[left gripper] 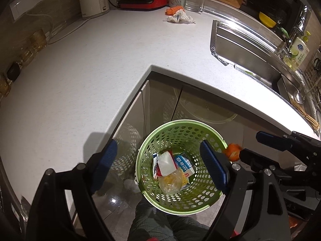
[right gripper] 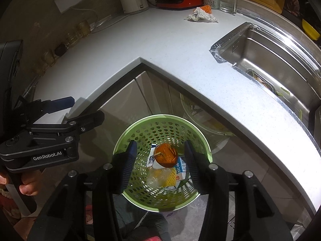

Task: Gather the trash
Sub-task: 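Open the right tool to drop the orange peel into the basket, then grasp the orange foam net with the left tool while the right grasps the white tissue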

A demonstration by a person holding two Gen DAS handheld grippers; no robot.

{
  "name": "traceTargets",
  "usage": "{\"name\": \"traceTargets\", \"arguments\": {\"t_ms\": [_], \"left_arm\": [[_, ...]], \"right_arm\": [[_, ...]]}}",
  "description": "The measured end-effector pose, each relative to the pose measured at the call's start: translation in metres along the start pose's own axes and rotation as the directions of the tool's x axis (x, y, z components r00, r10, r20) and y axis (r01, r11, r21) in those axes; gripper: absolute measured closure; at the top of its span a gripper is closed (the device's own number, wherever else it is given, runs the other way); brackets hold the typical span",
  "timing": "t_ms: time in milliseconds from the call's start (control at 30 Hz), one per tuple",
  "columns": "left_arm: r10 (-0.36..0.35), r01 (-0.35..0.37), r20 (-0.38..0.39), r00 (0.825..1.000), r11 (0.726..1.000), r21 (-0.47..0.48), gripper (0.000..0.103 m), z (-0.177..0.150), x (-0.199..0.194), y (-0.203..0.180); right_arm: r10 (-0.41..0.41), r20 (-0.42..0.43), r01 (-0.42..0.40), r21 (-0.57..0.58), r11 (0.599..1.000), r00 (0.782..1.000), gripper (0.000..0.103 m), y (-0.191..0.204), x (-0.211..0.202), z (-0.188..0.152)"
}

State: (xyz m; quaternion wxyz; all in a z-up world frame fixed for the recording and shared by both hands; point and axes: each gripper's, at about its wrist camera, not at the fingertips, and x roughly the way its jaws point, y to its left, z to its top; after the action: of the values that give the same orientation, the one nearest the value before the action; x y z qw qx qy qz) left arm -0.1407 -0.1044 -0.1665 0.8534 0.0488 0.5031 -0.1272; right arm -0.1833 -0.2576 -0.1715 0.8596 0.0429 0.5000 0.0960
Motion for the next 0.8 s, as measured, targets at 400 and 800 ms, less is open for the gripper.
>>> {"name": "traceTargets", "arguments": {"t_ms": [400,800], "left_arm": [[0.002,-0.002,0.028,1.0,1.0,-0.007,0.022,0.002,-0.013,-0.001],[0.016,-0.017,0.096,0.995,1.0,0.006,0.022,0.018,-0.04,-0.017]], "right_arm": [[-0.022,0.063,0.021,0.016,1.0,0.998,0.038,-0.007,-0.027,0.01],[-0.022,0.145,0.026,-0.029,0.999,0.989,0.033,-0.01,-0.055,0.027]]}}
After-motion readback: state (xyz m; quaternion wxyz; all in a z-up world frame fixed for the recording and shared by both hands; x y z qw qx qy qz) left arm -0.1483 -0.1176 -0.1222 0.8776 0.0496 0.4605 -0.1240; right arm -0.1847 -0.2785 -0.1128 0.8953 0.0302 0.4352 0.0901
